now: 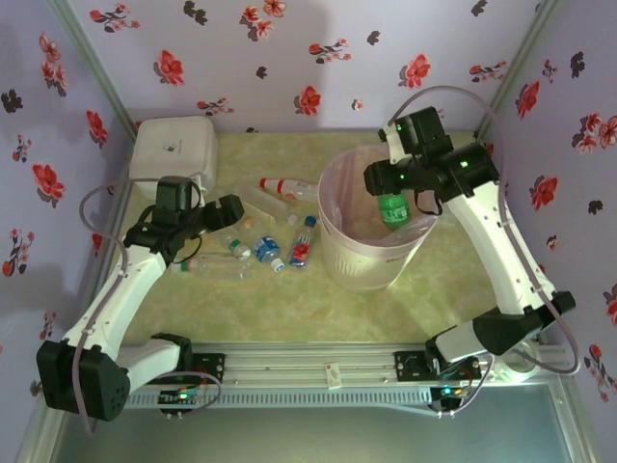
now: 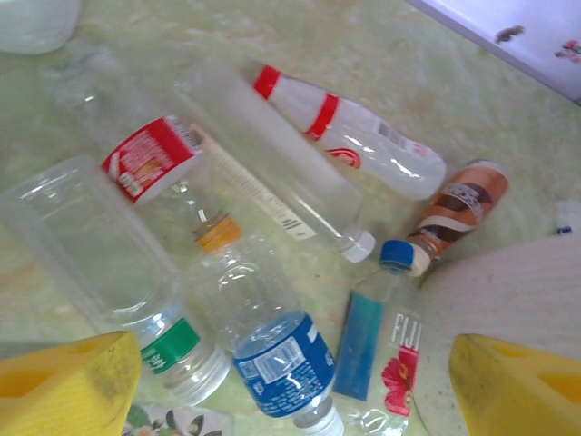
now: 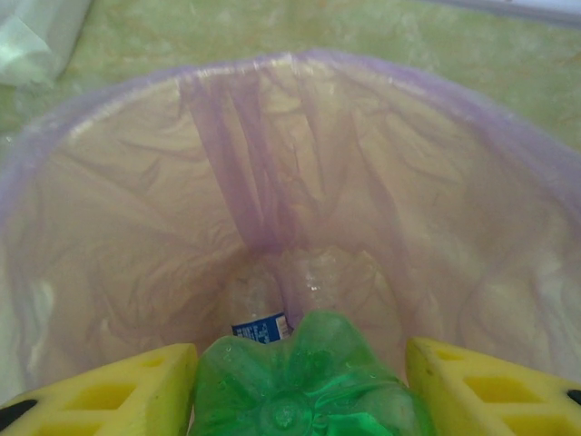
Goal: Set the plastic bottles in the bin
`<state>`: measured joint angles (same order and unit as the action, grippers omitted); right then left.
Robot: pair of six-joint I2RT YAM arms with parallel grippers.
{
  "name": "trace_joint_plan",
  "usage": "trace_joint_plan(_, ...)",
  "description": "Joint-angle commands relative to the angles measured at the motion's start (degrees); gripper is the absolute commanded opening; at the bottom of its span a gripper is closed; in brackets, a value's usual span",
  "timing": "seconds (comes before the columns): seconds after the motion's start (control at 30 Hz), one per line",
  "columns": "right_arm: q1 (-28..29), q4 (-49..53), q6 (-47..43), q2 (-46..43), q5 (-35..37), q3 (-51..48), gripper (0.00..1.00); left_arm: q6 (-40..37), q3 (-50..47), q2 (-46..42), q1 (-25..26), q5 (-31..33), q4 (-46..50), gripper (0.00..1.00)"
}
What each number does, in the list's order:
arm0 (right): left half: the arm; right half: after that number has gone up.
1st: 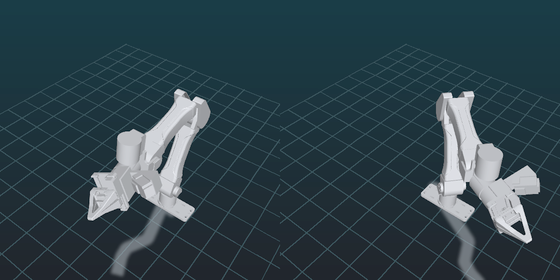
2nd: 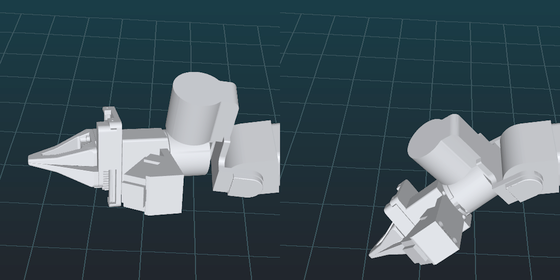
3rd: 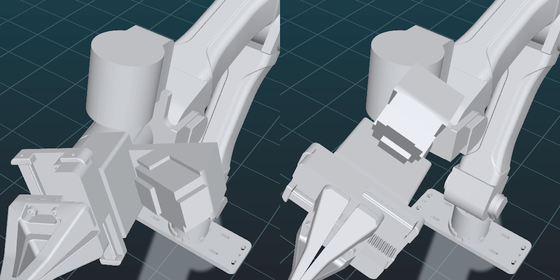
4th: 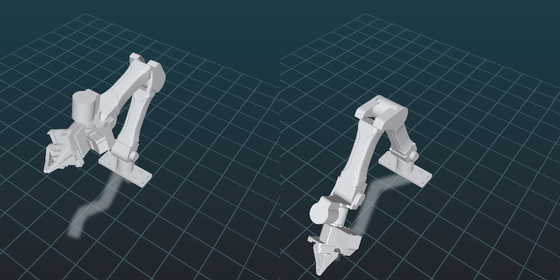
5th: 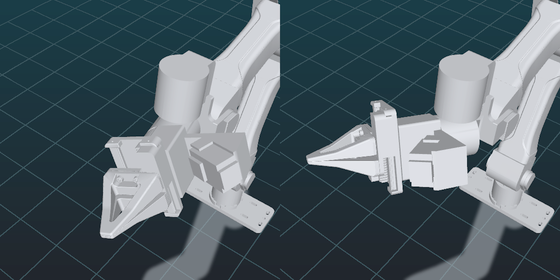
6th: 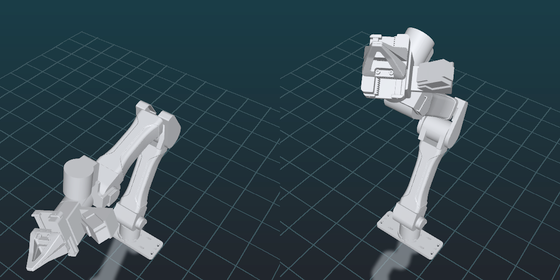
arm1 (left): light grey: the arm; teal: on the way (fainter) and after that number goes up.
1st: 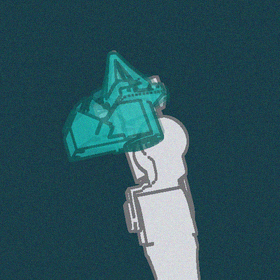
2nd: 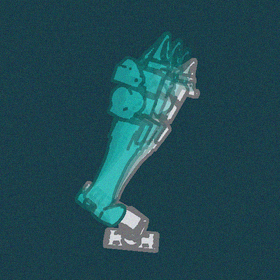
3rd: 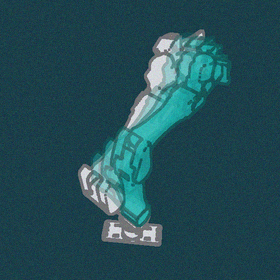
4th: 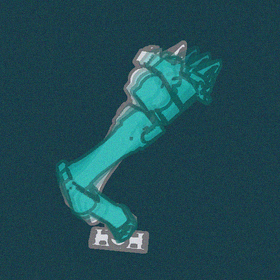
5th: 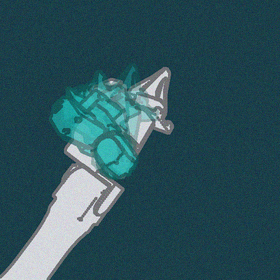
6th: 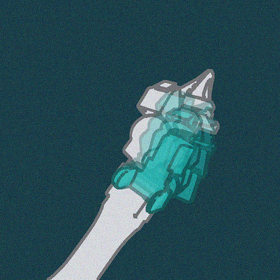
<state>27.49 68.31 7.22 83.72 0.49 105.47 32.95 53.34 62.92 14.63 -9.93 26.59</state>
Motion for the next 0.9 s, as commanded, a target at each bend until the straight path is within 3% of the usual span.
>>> trace_joint_plan(0.0,0.7,2.0,-1.7,1.7,0.9,-1.9,0.52,5.5,-1.6,-1.3,-1.1,4.8,2.6,0.85)
trace_joint_plan(0.87,2.0,-14.1,-0.5,7.5,1.2,-22.8,0.51,9.1,-3.4,-2.5,-3.2,6.8,2.9,0.84)
